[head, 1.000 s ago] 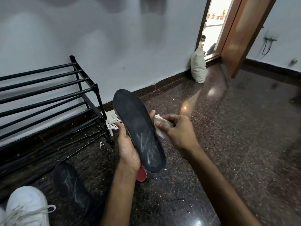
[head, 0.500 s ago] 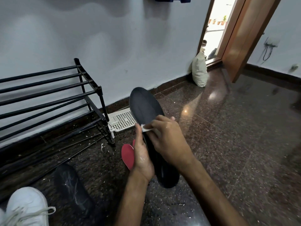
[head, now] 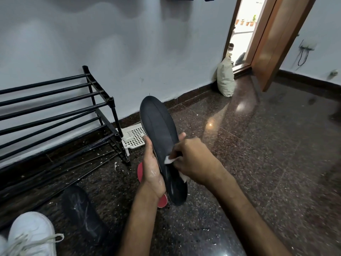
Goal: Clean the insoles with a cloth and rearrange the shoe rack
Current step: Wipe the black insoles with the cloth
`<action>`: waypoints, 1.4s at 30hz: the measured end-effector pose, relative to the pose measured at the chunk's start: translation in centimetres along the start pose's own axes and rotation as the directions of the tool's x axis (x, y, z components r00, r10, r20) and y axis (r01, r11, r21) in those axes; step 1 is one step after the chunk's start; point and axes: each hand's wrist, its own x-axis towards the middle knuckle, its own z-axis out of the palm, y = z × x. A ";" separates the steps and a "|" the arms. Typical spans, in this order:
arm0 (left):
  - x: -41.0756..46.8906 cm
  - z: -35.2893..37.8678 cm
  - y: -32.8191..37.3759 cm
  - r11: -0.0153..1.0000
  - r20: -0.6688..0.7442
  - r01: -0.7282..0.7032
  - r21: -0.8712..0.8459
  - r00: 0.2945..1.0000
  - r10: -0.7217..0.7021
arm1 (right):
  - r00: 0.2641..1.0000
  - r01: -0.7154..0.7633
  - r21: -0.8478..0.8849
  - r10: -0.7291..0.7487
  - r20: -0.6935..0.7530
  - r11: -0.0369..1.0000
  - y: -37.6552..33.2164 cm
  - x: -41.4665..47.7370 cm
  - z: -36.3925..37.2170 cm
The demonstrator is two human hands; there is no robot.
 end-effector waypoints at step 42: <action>-0.9 1.3 1.1 0.986 0.031 -0.105 0.128 0.994 0.102 | 0.876 -0.008 0.184 0.096 -0.473 0.983 1.3 -0.4 -2.0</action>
